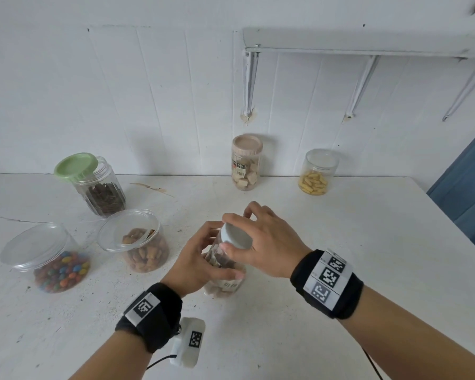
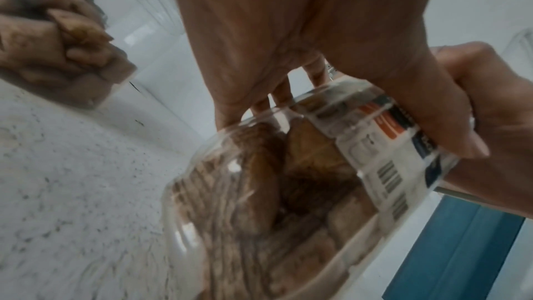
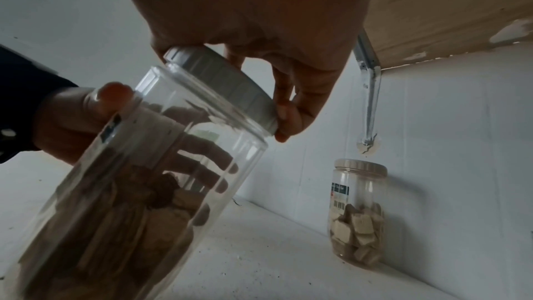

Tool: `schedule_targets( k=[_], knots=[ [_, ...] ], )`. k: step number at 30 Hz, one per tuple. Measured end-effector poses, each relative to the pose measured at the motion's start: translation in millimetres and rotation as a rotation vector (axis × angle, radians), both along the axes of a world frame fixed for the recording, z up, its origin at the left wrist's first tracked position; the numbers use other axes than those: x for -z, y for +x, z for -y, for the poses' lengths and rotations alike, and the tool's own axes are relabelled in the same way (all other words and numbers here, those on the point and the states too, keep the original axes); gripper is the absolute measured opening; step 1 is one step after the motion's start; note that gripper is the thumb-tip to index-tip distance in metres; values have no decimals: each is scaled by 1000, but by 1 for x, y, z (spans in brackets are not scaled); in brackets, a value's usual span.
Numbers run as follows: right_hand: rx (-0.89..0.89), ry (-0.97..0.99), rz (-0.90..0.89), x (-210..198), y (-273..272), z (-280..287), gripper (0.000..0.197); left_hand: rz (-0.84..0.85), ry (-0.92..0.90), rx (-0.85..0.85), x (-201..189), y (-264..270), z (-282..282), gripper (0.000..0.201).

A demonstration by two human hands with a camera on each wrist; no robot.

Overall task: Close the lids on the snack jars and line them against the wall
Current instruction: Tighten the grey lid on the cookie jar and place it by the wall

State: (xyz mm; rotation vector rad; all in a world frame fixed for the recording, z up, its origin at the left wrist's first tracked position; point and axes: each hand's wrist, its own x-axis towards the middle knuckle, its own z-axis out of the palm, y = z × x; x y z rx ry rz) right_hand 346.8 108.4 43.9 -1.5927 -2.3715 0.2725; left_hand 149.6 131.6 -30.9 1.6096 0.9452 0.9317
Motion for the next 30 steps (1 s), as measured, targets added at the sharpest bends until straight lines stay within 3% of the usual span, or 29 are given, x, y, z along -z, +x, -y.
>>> schedule_targets(
  k=[30],
  knots=[
    [-4, 129, 104, -4, -45, 4, 49, -41, -72, -79, -13, -22, 31, 84]
  ],
)
